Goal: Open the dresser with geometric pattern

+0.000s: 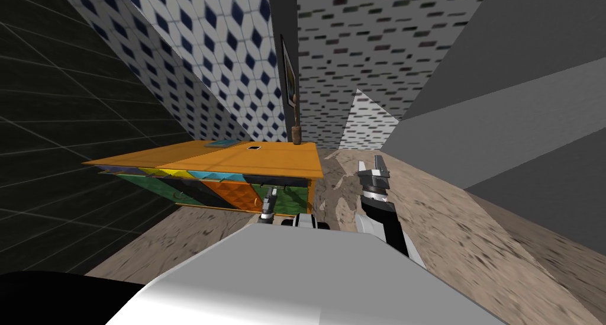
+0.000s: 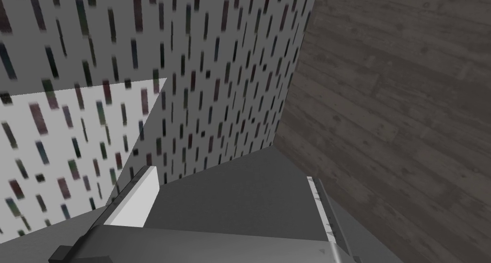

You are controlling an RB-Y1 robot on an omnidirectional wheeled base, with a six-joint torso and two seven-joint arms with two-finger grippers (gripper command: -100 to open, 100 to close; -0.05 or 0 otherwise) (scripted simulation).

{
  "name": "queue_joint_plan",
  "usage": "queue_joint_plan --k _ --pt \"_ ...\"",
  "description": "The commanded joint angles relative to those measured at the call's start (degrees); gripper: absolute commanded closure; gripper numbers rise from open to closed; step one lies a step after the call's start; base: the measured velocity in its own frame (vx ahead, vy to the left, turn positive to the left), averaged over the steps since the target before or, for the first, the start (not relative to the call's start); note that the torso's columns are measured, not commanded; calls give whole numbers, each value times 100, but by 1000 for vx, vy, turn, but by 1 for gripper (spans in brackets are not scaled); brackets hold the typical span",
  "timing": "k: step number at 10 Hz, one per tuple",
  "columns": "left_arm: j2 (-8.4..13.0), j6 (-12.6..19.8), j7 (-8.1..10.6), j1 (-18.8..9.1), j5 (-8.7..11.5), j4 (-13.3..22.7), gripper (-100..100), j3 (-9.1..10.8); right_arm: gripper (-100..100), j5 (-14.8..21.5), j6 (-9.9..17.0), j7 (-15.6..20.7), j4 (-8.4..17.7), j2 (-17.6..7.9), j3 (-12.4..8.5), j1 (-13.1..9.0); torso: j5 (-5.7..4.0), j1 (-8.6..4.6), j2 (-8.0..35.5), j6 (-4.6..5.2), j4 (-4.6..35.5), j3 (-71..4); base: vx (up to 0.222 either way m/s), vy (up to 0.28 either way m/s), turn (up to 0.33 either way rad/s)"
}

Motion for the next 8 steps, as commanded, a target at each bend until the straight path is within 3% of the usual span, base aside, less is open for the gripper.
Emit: queue_joint_plan --k 1,2,4,8 --pt "-15 -239 -11 331 -37 -77 100 -85 0 0 0 0 0 0 0 0 1 -1 -5 2 -3 -3 52 17 7" --pt "-22 -333 -13 434 -49 -82 100 -116 0 0 0 0 0 0 0 0 3 3 -10 -1 -6 -5 62 5 15" --pt "1 -133 20 358 -43 -258 100 -102 0 0 0 0 0 0 0 0 5 2 -14 5 -7 -7 -22 -10 13" --pt "71 292 92 299 -34 -601 100 -86 0 0 1 0 1 1 1 -3 -18 -17 31 -4 24 8 -153 -13 21"
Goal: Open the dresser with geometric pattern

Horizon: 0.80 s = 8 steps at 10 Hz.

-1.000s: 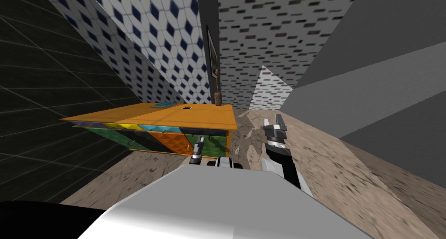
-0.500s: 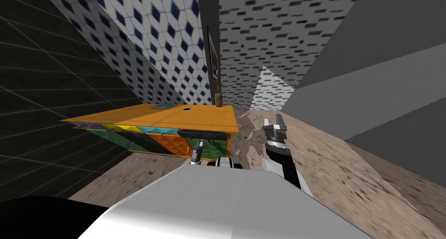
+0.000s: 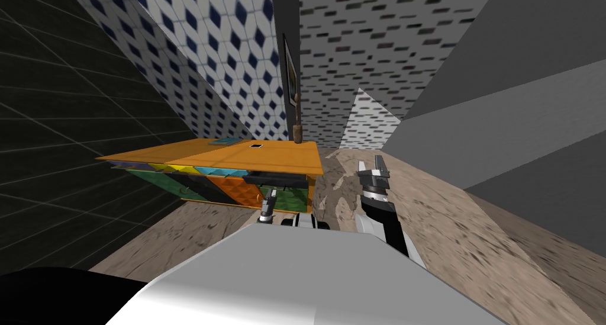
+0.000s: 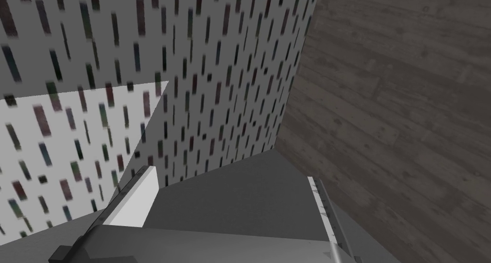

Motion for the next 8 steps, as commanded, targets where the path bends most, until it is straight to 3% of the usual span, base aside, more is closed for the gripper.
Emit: queue_joint_plan --k 1,5,6,8 --pt "47 264 50 -36 12 -256 100 19 0 0 0 0 0 0 0 0 -7 -2 -5 -1 7 -5 -129 -6 11" --pt "64 502 75 -24 5 -321 100 8 0 0 0 0 0 0 0 2 -21 -14 3 -1 27 -5 -75 -10 11" --pt "82 689 97 -75 17 -413 -100 21 0 0 0 0 0 0 0 2 -12 -13 -9 3 12 -7 -22 -1 10" --pt "117 997 132 -207 42 -606 -100 53 0 0 0 0 0 0 0 1 9 0 -24 8 -16 -10 -68 -17 10"
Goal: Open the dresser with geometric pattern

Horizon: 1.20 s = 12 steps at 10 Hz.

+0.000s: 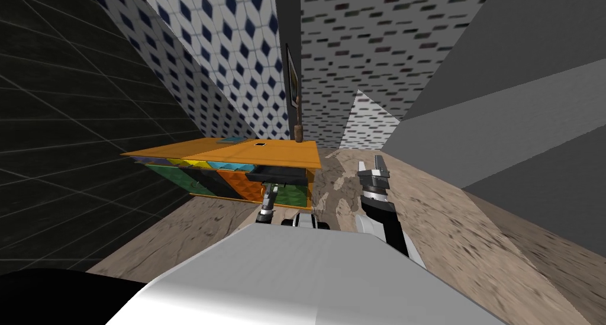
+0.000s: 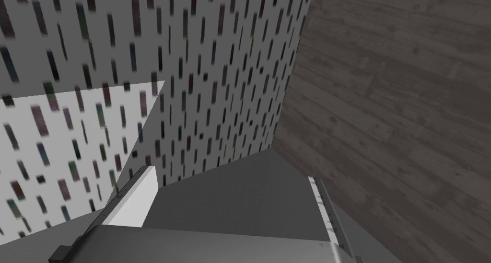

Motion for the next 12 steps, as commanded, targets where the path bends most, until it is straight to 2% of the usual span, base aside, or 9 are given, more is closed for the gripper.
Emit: queue_joint_plan --k 1,5,6,8,9,10,11,12 --pt "44 439 47 -152 30 -290 -100 38 0 0 0 0 0 0 0 0 3 5 0 0 -3 1 -86 -12 6" --pt "113 1088 118 -415 81 -676 -100 102 0 0 0 0 0 0 0 0 -28 -7 40 -14 50 17 -72 -11 2" --pt "113 1088 118 -415 81 -676 -100 102 0 0 0 0 0 0 0 0 -32 -6 55 -21 61 25 -42 -11 16" --pt "148 1405 153 -546 106 -869 -100 135 0 0 0 0 0 0 0 1 -39 -17 69 -14 78 32 -41 -6 7" --pt "148 1405 153 -546 106 -869 -100 135 0 0 0 0 0 0 0 0 -43 -18 82 -20 85 39 -43 -10 -5" --pt "132 1551 145 -426 81 -815 -100 86 0 0 0 0 0 0 0 1 -50 -22 94 -23 101 45 0 0 0" --pt "133 1615 148 -405 78 -810 0 81 0 0 0 0 0 0 0 0 -34 -21 78 -14 71 42 0 0 0" --pt "133 1640 147 -382 76 -776 0 77 0 0 0 0 0 0 0 0 -23 -15 50 -6 48 26 0 0 0"
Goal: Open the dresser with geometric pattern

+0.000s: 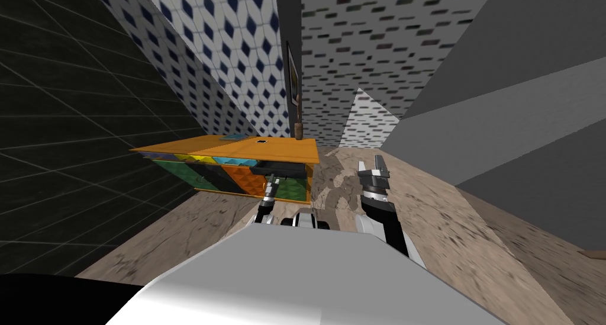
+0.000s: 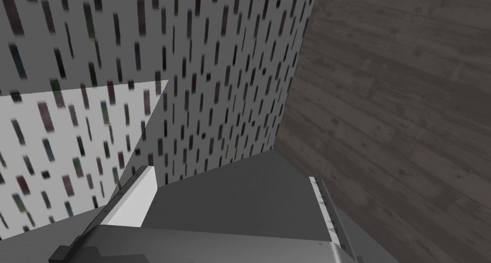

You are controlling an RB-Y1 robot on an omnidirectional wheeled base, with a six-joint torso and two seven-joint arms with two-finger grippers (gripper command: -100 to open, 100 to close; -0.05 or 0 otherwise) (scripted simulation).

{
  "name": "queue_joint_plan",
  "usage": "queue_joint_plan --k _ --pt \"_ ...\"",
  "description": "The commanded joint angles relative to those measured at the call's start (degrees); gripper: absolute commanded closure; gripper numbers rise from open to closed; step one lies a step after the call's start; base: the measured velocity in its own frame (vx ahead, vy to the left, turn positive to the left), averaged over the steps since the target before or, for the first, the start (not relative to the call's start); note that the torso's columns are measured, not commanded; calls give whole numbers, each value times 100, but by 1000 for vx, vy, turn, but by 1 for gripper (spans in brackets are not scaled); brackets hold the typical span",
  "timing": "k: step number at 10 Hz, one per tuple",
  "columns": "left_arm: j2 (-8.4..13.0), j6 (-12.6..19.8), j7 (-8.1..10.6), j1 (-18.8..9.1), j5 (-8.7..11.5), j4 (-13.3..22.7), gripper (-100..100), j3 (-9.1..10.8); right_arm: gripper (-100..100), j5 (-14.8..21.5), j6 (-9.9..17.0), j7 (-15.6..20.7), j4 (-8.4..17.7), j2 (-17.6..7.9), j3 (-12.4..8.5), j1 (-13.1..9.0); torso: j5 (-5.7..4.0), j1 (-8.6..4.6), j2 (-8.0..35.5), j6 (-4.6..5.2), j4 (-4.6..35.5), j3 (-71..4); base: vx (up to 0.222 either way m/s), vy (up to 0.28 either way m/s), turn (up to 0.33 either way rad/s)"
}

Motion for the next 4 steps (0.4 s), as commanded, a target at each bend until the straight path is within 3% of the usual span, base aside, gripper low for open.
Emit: queue_joint_plan --k 1,4 --pt "1 22 -1 18 -2 23 0 -2 0 0 0 0 0 0 0 0 7 5 -23 4 -16 -13 0 0 0" --pt "2 54 -2 43 -3 56 0 -4 0 0 0 0 0 0 0 0 20 15 -52 7 -43 -28 0 0 0"
